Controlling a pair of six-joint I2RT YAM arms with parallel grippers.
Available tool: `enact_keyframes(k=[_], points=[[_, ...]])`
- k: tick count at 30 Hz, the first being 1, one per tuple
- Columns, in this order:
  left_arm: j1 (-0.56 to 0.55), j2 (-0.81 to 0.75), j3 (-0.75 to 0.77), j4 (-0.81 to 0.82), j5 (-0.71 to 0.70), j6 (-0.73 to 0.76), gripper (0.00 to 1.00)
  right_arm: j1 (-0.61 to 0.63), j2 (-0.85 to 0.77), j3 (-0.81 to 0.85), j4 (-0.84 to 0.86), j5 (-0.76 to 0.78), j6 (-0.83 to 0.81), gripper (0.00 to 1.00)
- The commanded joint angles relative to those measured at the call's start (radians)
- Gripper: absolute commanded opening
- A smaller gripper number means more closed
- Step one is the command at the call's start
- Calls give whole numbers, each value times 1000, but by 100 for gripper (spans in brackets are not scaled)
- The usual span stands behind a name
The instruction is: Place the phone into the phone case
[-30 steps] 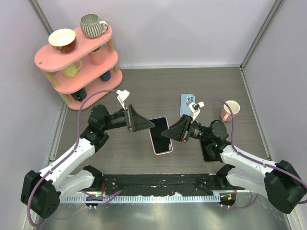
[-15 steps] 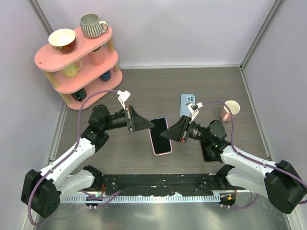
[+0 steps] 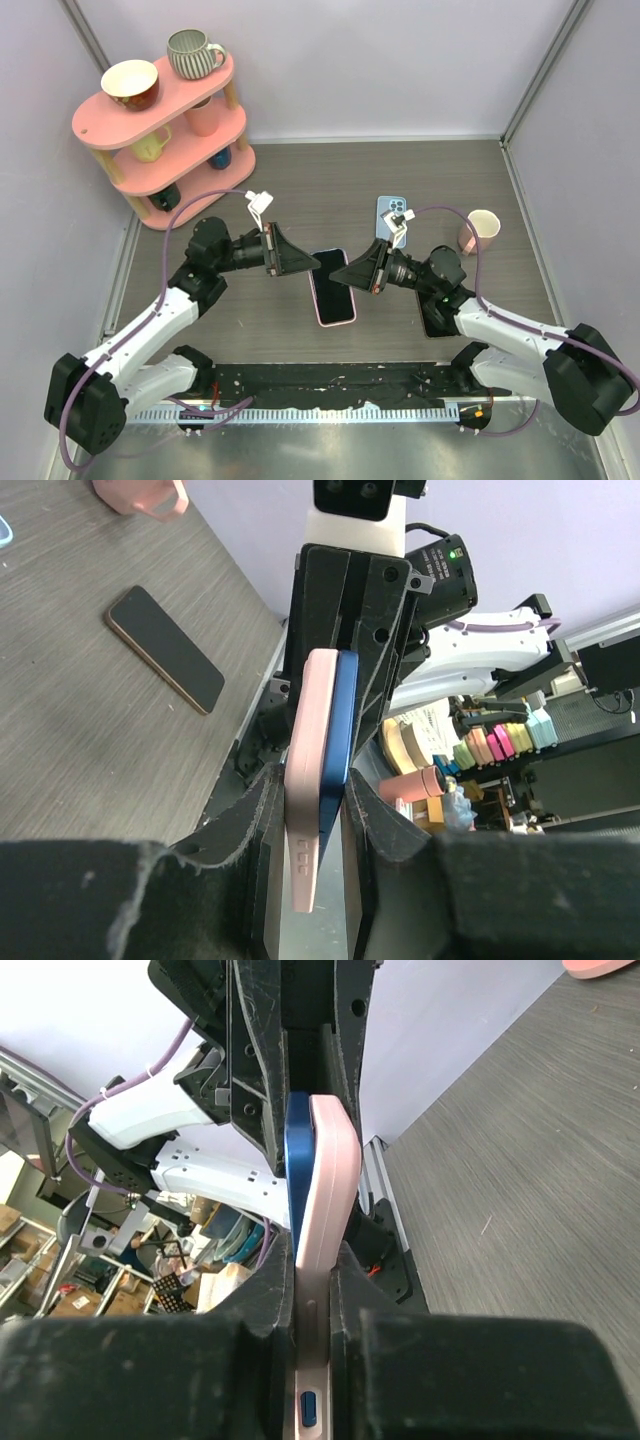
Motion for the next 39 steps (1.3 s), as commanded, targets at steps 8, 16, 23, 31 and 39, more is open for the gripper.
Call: enact_keyframes(k=[8,16,23,31,39], points=[[-2,-65,47,-144,13,101,64,10,-69,44,137,49,-9,1],[-8,-82,-81,150,88,-72,68,12,-126,83,63,123,-40,1],[-66,-22,-63,187,67,-70,65,59,-120,92,74,178,-118,1],[-97,37,-52,220,105,-70,19,101,-117,104,42,231,-166,11],[-97,-25,-47,141,120,20,0,101,-180,165,-97,251,-184,44]])
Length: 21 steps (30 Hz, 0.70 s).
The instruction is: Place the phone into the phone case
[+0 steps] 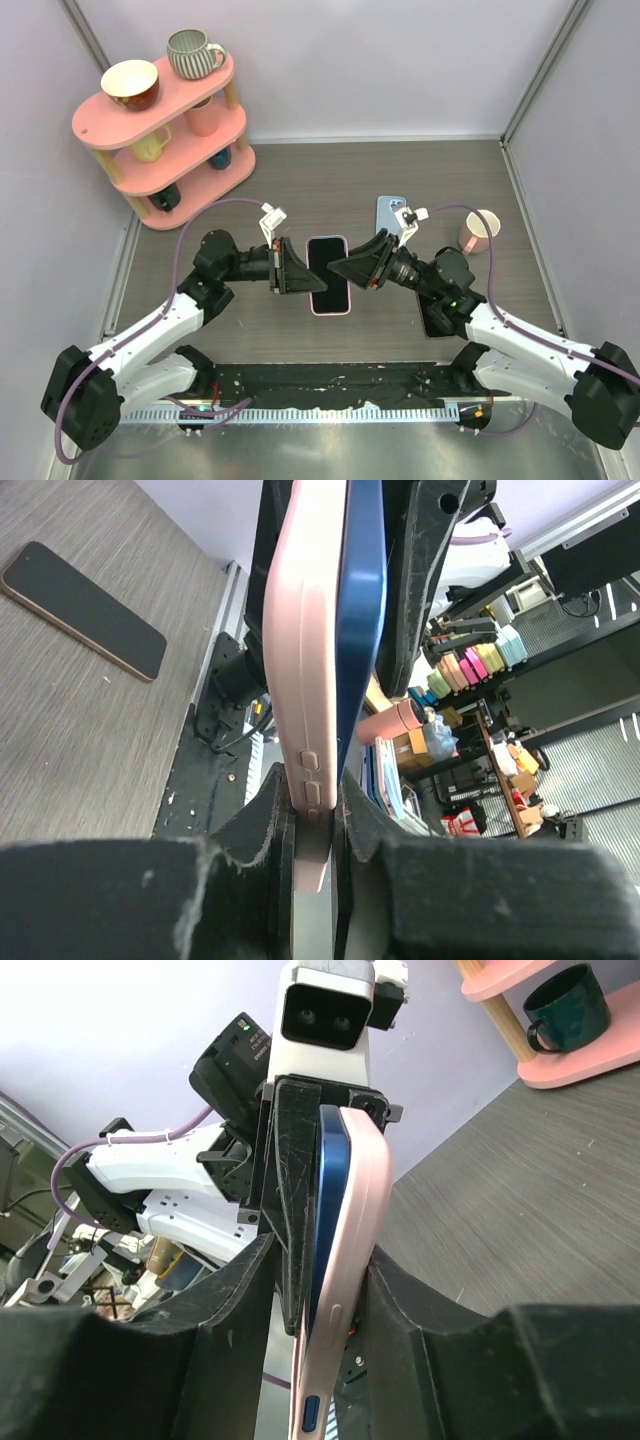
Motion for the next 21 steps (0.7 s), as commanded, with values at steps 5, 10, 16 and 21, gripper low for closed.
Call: enact_keyframes(k=[5,10,16,21], points=[[-8,-60,48,-110,32,91,0,8,-42,159,-11,14,-54,45],[-27,-52,74,-206,38,146,0,8,-16,216,-19,17,-57,43],[-27,-47,88,-249,35,175,0,8,-7,262,-77,-20,-100,1],[-27,-46,102,-284,15,189,12,8,-30,245,-103,-40,-123,1]])
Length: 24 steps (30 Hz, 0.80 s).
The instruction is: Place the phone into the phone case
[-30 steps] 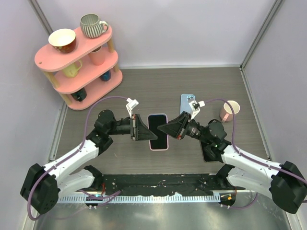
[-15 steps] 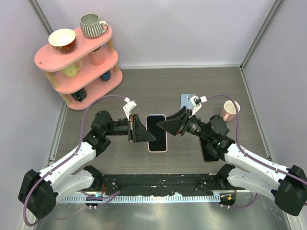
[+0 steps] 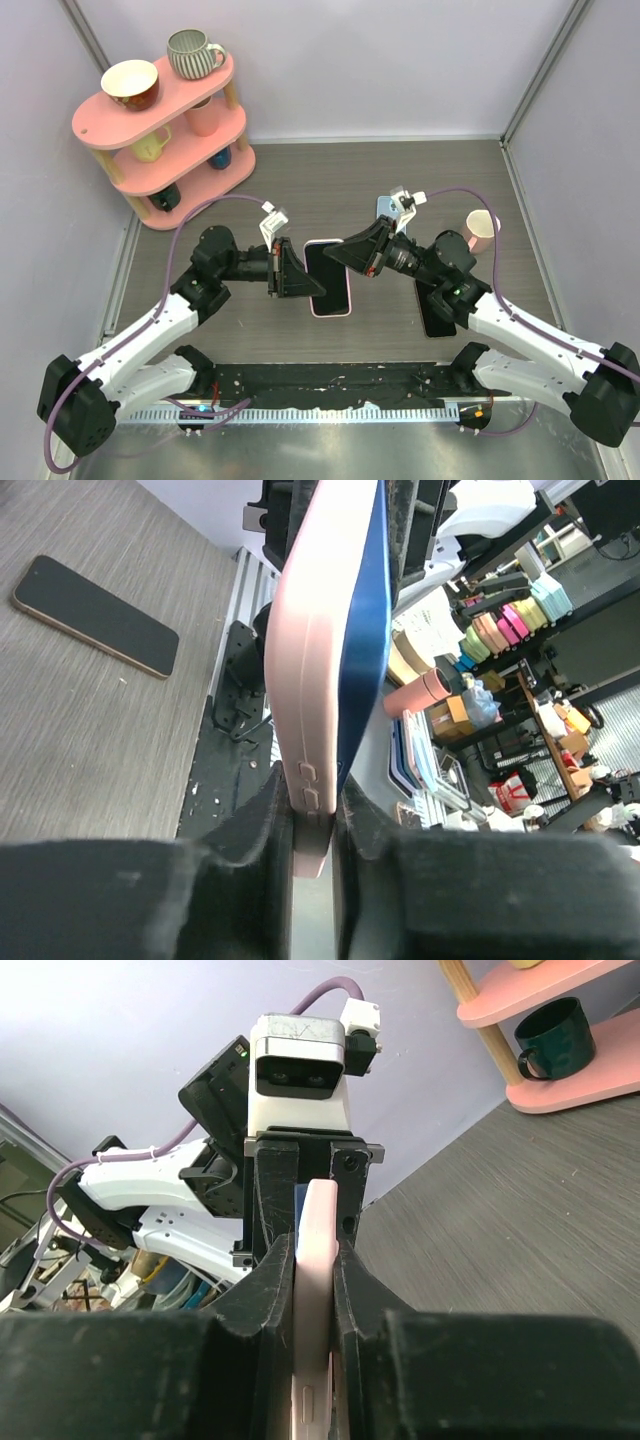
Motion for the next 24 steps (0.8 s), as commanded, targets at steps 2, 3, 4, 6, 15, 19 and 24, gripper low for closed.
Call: enact_keyframes(k=[2,3,4,6,15,19,24], points=[[-6,10,36,-105,-19,1,39,7,-45,51,105,-48,-43,1],[-8,11,38,-108,-23,1,42,7,-45,48,111,-54,-42,1],[-6,13,43,-112,-23,1,46,7,-45,43,113,-60,-40,1],[-5,1,55,-165,-36,24,47,7,-51,40,96,-67,-37,1],[-2,-108,89,-271,-138,90,49,7,-114,-9,28,-103,-29,1],[-2,-128,93,-254,-160,87,51,7,-116,-42,44,-116,-5,1],[-2,-122,110,-240,-163,81,55,7,-87,-84,114,-132,50,1]])
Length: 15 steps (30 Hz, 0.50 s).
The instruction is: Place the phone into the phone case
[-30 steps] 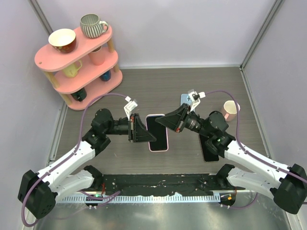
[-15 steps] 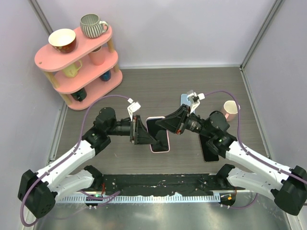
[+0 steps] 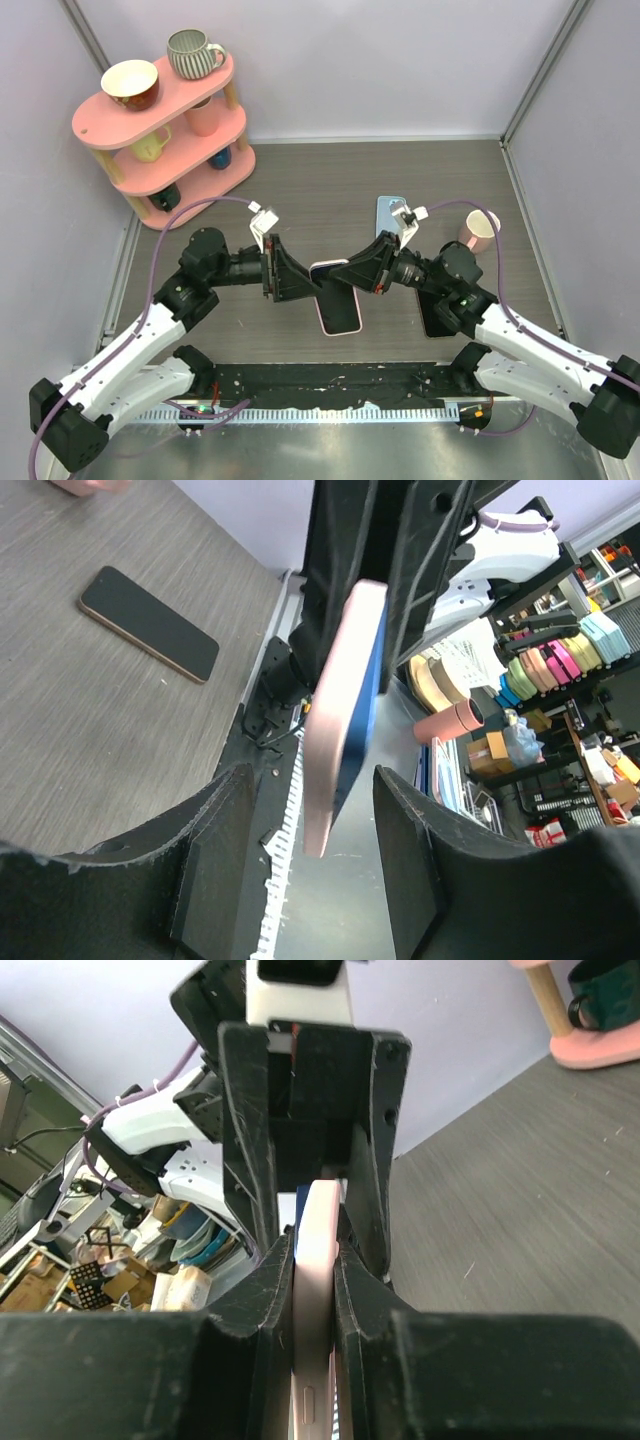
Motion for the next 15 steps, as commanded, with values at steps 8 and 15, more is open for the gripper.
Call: enact_keyframes(k=[8,15], points=[[4,40,44,35,0,4,39,7,31,-34,193,-31,92,1],[2,53,77,-114,-58,91,0,7,29,-33,147,-22,56,1]])
